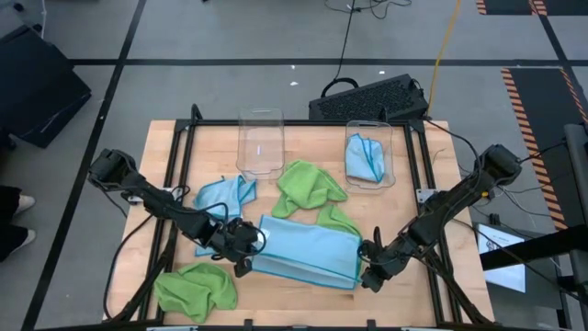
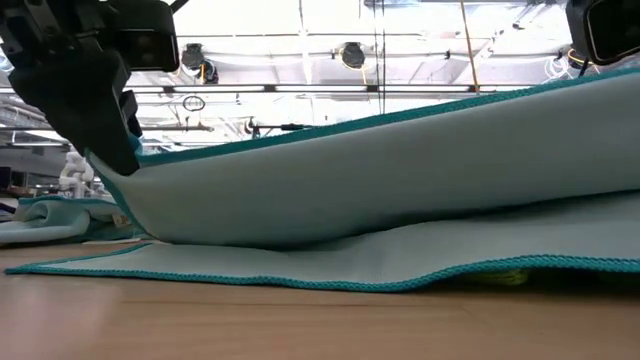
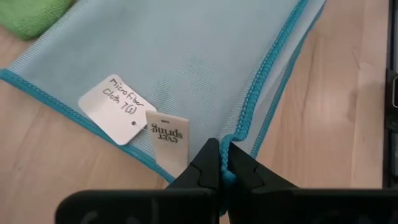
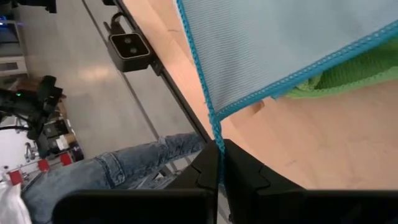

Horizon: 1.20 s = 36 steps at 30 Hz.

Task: Fold microfiber towels
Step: Fold the right blue microfiber towel

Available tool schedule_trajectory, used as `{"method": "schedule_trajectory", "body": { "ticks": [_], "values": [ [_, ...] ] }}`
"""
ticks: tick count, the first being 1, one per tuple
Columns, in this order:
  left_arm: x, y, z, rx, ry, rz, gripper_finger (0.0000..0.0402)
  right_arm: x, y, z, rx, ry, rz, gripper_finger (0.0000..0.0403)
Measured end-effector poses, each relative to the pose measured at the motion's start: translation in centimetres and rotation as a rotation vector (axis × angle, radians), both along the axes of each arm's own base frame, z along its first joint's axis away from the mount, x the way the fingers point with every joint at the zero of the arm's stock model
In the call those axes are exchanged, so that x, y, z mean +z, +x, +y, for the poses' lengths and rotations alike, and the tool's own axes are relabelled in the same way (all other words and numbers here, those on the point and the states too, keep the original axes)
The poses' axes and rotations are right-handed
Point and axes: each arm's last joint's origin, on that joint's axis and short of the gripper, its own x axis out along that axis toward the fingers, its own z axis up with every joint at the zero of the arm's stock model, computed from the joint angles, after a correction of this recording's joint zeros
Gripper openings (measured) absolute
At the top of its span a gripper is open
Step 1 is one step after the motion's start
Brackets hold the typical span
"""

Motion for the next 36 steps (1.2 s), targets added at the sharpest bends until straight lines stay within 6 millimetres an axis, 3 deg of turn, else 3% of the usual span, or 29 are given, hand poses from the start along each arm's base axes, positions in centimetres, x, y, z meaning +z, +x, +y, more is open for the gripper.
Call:
{"method": "schedule_trajectory", "body": {
  "ticks": [11, 24, 36],
  "values": [
    [0.0, 0.1, 0.0, -0.012, 0.013, -0.016, 0.0005, -0.9, 0.3, 0.4, 0.044, -0.011, 0.013, 0.0011],
    [-3.1, 1.4, -1.1, -0.038, -0.053, 0.05, 0.0005, -1.0, 0.3, 0.4, 0.069, -0.035, -0.003, 0.0011],
    [-3.4, 1.3, -1.1, -0.022, -0.049, 0.068, 0.0005, -0.9, 0.3, 0.4, 0.088, -0.043, -0.025, 0.0022]
  ]
}}
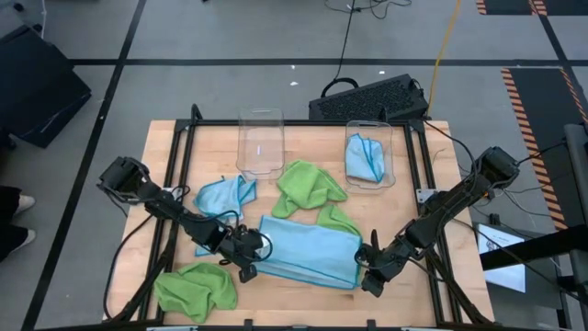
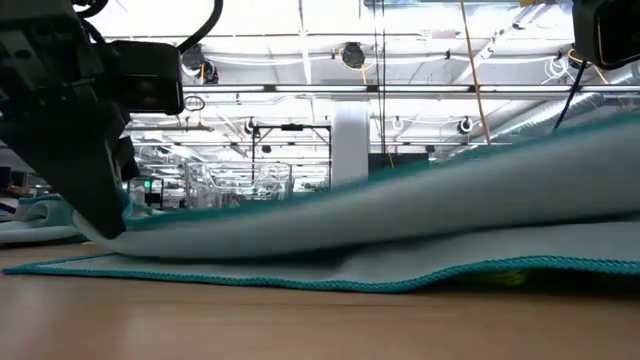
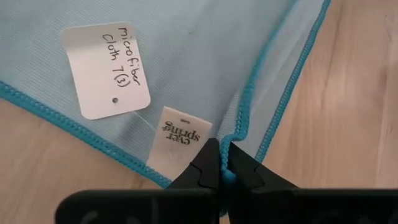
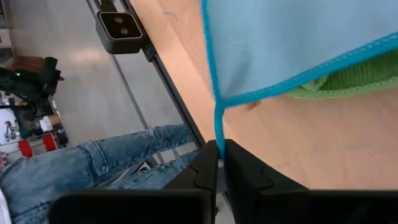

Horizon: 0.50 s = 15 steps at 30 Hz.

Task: Fold microfiber towels
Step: Fold the right blue microfiber towel

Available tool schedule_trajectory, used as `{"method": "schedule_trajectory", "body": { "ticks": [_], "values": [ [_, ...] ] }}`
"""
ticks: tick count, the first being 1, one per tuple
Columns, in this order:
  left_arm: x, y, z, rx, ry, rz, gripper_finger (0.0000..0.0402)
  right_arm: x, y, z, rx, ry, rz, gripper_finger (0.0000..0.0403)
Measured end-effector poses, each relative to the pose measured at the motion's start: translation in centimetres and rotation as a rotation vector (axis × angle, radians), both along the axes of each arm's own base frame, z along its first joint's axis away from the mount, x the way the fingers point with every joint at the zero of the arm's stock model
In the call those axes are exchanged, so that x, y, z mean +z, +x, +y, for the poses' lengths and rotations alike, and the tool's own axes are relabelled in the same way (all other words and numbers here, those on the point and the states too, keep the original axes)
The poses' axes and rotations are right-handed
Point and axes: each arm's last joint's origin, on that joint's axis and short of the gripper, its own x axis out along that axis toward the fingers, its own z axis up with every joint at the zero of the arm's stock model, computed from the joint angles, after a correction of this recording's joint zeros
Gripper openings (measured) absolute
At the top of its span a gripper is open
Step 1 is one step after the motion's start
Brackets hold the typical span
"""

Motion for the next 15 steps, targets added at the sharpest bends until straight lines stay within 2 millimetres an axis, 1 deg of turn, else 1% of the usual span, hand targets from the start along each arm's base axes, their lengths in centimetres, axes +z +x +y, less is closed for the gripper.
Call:
{"method": "schedule_trajectory", "body": {
  "ticks": [11, 15],
  "values": [
    [-0.1, -0.13, 0.06, -0.005, 0.005, 0.018, 0.0007, -0.1, -0.07, -0.07, 0.012, -0.019, -0.001, 0.0047],
    [-0.09, -0.14, -0.01, -0.001, -0.02, 0.027, 0.0024, -0.18, -0.13, -0.12, 0.017, -0.031, 0.004, 0.005]
  ]
}}
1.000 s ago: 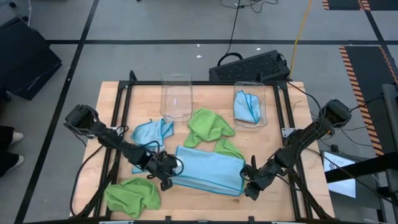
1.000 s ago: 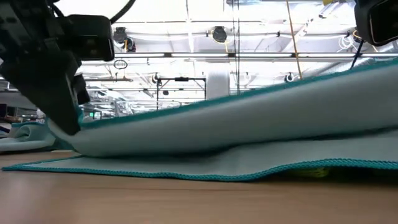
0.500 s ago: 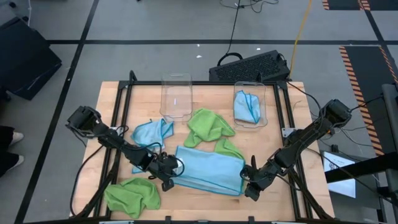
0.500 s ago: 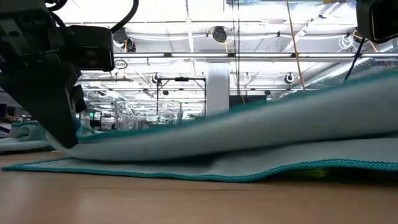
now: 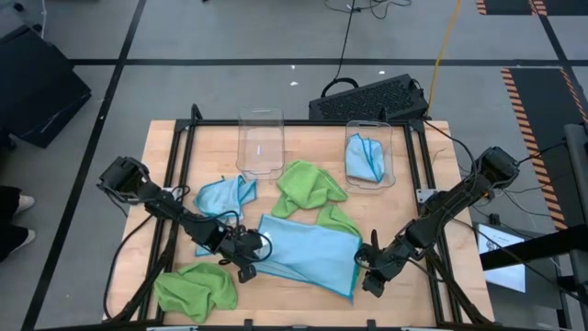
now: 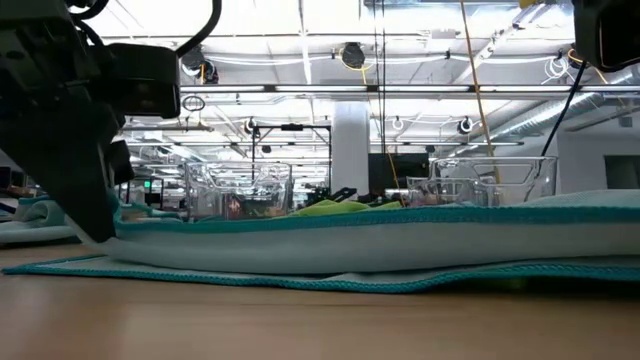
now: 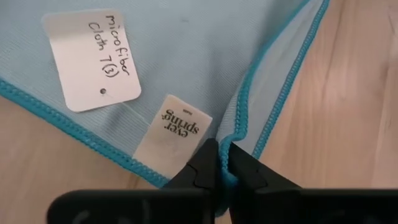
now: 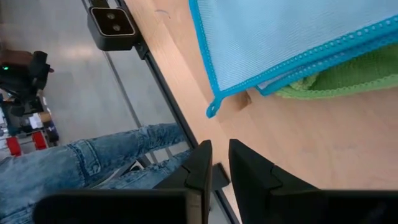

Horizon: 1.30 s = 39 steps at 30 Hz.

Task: Fold microfiber towels
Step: Fold the right blue microfiber towel

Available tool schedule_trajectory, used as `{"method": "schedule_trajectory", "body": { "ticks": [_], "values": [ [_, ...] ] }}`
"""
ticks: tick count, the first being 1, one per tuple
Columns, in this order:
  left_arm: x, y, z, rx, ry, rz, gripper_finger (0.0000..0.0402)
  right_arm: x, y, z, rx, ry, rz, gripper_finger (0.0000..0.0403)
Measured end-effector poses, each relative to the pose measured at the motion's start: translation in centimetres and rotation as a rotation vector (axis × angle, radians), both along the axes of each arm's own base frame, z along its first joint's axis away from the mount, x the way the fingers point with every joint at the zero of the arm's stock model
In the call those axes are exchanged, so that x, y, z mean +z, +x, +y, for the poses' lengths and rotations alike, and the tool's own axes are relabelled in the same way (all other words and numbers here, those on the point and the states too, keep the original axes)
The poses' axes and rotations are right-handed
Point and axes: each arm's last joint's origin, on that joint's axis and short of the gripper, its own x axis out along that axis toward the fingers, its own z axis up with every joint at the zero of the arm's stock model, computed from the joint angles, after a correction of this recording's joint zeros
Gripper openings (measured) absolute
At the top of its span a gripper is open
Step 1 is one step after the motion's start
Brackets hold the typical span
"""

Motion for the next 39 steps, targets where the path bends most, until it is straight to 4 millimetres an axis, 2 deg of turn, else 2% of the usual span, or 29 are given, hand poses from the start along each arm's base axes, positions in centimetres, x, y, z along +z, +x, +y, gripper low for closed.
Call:
{"method": "schedule_trajectory", "body": {
  "ticks": [9, 15, 21, 29, 39],
  "values": [
    [0.0, 0.0, 0.0, 0.032, -0.03, 0.007, 0.0083, -0.1, -0.1, -0.1, 0.006, -0.011, 0.004, 0.005],
    [0.4, 0.0, -0.3, 0.04, -0.162, 0.046, 0.0116, -0.1, -0.1, -0.1, 0.009, -0.013, 0.001, 0.005],
    [1.9, -0.3, -0.5, 0.125, -0.286, 0.054, 0.0119, -0.1, -0.1, -0.1, 0.021, -0.02, -0.008, 0.005],
    [4.0, -1.2, -1.0, 0.211, -0.286, -0.061, 0.012, -0.1, 0.0, -0.1, 0.017, -0.018, -0.006, 0.005],
    [4.0, -1.4, -0.8, 0.332, -0.242, -0.094, 0.012, 0.5, -0.1, -0.1, -0.035, 0.034, 0.012, 0.005]
  ]
}}
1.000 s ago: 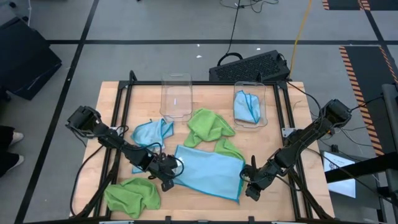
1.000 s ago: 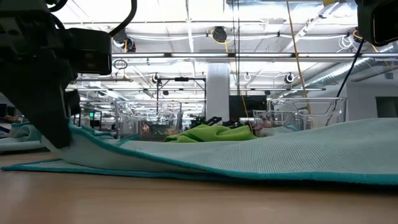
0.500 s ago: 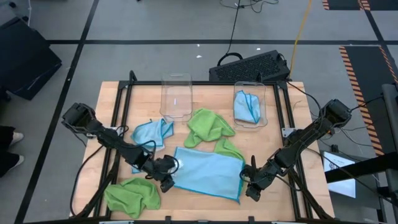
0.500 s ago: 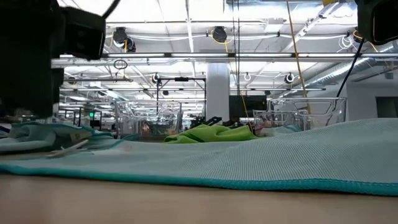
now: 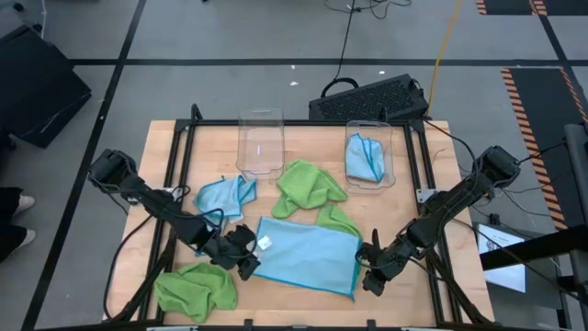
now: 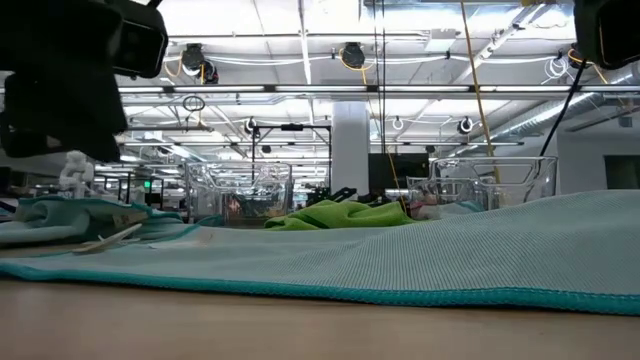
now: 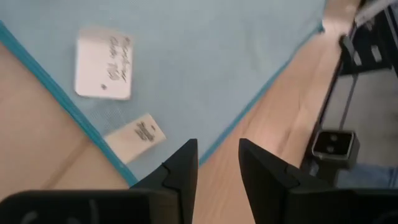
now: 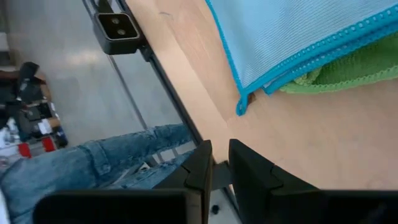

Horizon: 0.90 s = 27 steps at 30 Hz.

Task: Fold microfiber towels
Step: Fold the right blue microfiber towel

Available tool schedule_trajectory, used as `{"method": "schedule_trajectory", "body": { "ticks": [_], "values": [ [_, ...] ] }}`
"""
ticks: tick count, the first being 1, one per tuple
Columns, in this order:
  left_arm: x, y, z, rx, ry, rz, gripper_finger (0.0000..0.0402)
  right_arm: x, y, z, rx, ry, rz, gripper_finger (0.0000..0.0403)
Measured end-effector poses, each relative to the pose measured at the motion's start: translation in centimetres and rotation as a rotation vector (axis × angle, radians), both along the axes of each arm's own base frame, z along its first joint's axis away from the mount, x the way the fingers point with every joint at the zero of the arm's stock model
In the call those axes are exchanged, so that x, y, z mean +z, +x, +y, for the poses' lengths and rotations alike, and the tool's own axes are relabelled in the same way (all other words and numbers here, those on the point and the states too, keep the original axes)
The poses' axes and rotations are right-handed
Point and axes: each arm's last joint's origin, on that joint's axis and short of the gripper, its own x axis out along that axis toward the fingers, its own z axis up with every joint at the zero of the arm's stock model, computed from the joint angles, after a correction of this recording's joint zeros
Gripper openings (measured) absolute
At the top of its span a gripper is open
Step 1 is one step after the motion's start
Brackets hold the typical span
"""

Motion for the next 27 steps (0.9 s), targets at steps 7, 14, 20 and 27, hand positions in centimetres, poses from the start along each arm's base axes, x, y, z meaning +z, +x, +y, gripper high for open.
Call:
{"method": "schedule_trajectory", "body": {
  "ticks": [7, 14, 20, 27],
  "values": [
    [0.2, 0.7, 0.9, 0.052, -0.006, -0.025, 0.012, 1.8, -0.3, -0.6, -0.087, 0.023, -0.073, 0.005],
    [3.0, 2.8, 1.6, -0.097, 0.077, -0.066, 0.0121, 3.6, -0.6, -2.5, -0.238, -0.028, -0.171, 0.005],
    [4.3, 3.9, 4.8, -0.115, 0.104, 0.076, 0.0141, 3.9, -1.0, -5.4, -0.287, -0.152, -0.136, 0.005],
    [3.7, 4.2, 10.3, -0.053, 0.043, 0.226, 0.0246, 4.1, -1.5, -8.8, -0.259, -0.276, -0.084, 0.005]
  ]
}}
